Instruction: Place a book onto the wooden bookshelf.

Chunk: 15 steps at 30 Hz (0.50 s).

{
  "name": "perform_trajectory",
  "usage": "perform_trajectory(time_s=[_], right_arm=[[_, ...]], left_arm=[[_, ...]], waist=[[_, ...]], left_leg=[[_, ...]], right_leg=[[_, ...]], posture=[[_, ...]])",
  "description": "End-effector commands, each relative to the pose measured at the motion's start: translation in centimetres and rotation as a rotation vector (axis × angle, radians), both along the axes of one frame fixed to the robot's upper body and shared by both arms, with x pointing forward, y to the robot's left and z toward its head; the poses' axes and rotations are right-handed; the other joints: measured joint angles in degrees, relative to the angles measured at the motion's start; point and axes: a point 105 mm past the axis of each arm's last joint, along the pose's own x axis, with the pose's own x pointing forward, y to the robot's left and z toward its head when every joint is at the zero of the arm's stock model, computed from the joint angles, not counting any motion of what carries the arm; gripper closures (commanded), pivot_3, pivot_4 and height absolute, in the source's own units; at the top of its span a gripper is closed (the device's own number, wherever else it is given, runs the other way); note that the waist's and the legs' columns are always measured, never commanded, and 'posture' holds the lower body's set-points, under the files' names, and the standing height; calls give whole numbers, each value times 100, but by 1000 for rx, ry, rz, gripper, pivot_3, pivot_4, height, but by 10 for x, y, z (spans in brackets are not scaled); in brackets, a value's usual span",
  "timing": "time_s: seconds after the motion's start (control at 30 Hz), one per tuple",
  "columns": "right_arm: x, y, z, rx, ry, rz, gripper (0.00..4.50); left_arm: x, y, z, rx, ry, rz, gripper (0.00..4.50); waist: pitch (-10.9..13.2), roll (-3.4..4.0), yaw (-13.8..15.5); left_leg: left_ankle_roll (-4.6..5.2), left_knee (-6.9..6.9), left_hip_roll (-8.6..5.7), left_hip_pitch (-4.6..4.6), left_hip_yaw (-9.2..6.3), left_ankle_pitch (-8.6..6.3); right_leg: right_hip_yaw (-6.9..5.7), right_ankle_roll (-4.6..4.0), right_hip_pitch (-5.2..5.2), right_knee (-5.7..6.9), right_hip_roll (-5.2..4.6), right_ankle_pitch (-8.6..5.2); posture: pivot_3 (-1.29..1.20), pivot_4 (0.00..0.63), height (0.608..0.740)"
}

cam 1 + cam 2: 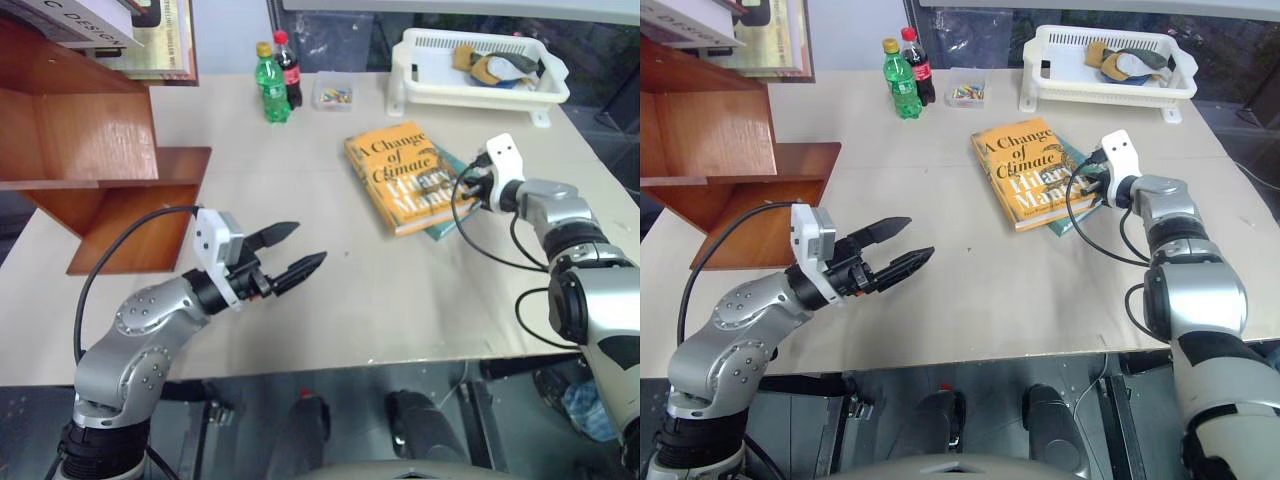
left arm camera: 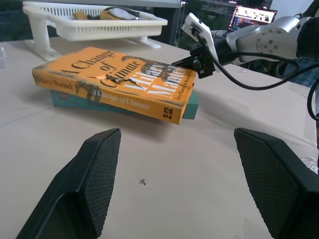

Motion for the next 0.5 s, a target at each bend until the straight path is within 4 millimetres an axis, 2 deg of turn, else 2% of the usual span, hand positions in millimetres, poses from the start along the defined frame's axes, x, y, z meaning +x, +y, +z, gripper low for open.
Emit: perform_trajectory(time_s=[0.03,0.17,0.3,0.4,0.5], right_arm=[[1,-10,0,40,-16,-58,4421],[10,-42,26,80,-113,-287,4421],[12,-62,30,6,-141,-434,4421],[11,-66,23,-7,-119,-480,4421],[11,-57,14,22,-76,-447,4421]], left_arm=[[2,-2,5,-2,-18,-16,617],[3,-4,5,-5,-12,-27,617],[4,-7,7,-6,-19,-33,617],[2,-6,12,-8,-32,-26,617],[0,-3,15,-4,-44,-7,617]], waist=[[0,0,1],[1,1,26],[2,2,23],[2,2,-3],[4,6,-11]], left_leg=[[0,0,0,0,0,0],[0,1,-1,-3,-1,0],[-1,1,-5,-11,-1,0],[-1,0,-5,-10,-1,0],[0,-1,-4,-8,-1,0]], right_leg=[[0,0,0,0,0,0],[0,0,0,0,-1,0],[-1,0,-2,-6,-5,0],[-1,0,-2,-6,-5,0],[0,-1,-3,-5,-4,0]], posture=[[0,150,740],[0,150,740],[0,150,740],[0,150,740],[0,150,740]])
